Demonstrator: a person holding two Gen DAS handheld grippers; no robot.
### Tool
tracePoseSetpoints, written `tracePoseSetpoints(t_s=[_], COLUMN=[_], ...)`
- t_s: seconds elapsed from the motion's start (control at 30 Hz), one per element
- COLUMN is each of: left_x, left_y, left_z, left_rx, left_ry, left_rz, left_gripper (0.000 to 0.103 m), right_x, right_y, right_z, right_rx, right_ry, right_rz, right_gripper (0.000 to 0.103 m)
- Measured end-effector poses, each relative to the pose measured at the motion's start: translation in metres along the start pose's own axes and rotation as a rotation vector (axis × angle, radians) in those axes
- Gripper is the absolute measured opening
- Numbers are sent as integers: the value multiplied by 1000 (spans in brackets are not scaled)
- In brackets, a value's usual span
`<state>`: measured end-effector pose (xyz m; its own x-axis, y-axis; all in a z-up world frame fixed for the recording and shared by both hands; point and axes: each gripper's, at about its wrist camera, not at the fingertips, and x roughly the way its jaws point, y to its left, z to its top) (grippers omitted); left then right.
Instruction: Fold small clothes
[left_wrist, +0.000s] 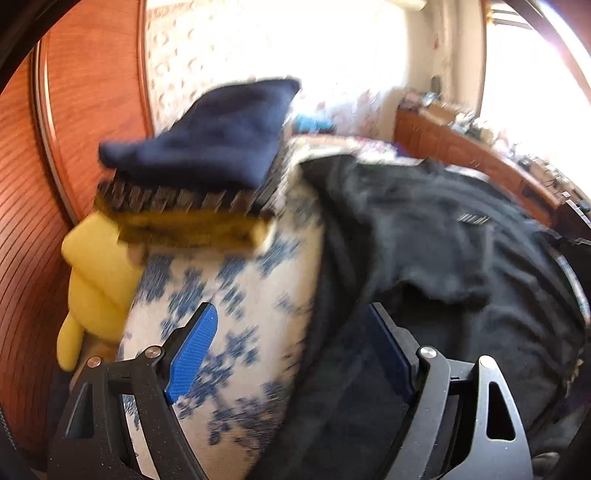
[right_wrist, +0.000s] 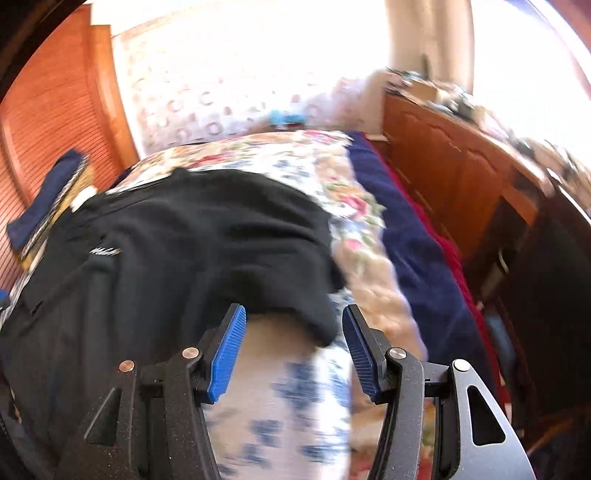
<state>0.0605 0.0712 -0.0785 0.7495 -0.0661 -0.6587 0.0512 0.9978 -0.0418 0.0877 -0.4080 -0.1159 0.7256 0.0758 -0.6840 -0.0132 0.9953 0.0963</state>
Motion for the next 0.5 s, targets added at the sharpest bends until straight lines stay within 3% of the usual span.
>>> tracePoseSetpoints(t_s=[0.2,0.37,0.43,0.5], left_x=[-2,15,20,24], left_y=[-55,-104,-118,-131], left_z=[30,48,52,54], left_rx=[104,185,209,231], left_ry=[-36,-39,-44,-67], left_rz=[-129,-248,-271,-285], left_gripper=[83,83,83,83], right_x=[-3,8,17,22], right_y=[-35,-33,-31,-29], right_z=[-14,-8,8,23], right_rx=[114,118,111,102], right_ry=[38,71,77,72], right_rz=[39,60,64,68], right_gripper=[56,56,44,18])
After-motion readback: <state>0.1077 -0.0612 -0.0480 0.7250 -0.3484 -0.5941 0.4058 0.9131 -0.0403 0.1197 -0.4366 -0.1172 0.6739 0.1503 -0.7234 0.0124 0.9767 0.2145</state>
